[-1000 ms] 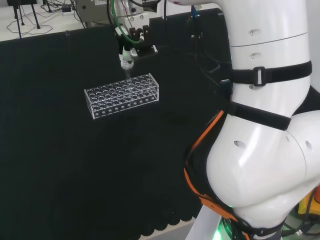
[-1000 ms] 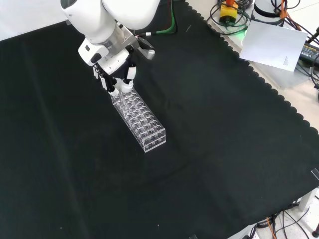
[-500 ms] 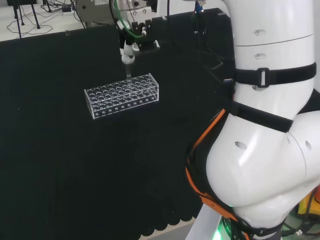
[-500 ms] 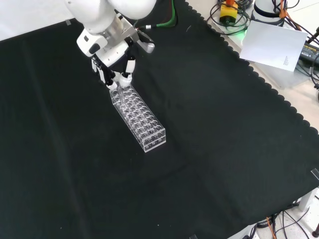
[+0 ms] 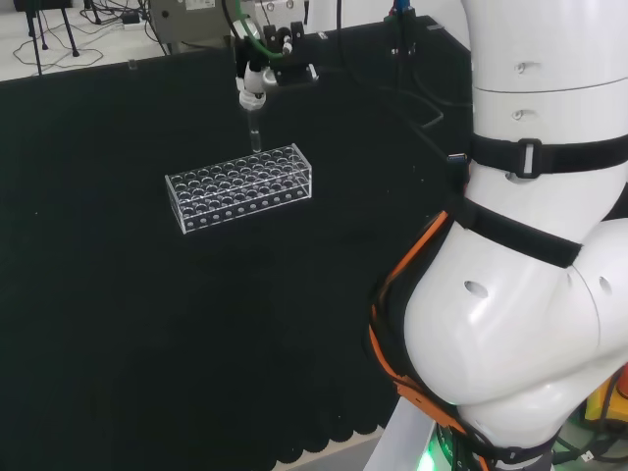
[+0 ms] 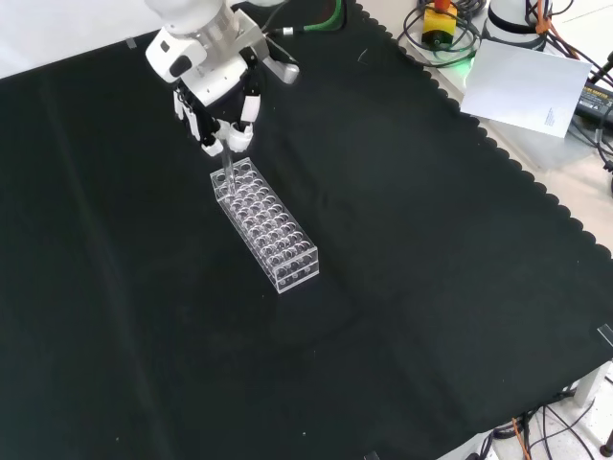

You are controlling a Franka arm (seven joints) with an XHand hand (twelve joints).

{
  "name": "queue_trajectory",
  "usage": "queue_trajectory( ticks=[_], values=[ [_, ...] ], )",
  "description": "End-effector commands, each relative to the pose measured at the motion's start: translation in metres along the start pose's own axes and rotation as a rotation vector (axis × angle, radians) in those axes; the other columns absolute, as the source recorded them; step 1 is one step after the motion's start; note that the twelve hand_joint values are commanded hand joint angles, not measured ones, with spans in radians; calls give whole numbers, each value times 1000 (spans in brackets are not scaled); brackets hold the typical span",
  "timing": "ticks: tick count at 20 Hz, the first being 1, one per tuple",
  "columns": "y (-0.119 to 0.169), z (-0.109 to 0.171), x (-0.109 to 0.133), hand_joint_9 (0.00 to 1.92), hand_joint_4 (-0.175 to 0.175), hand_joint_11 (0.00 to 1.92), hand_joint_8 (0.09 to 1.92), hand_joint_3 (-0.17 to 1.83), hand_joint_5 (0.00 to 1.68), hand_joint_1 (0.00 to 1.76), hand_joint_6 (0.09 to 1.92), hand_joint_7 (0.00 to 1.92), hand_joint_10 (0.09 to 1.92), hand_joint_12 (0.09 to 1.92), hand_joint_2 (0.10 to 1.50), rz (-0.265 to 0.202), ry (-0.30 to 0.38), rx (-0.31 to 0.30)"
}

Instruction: Pick up the test tube.

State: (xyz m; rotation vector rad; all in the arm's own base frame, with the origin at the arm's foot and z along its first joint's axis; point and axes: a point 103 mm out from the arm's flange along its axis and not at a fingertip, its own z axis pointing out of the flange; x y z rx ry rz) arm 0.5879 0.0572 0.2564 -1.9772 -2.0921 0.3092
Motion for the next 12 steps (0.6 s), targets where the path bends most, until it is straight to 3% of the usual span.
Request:
queue_trajectory(
  ticks=[1, 12],
  values=[
    [-8, -15, 0, 1366, -175, 1028, 542, 280, 1358, 1427, 360, 1709, 412, 1147, 802, -13, 16, -19],
    [-34, -50, -1, 1368, -175, 1029, 541, 294, 1360, 1427, 359, 1712, 411, 1146, 795, -32, 17, -59]
  ],
)
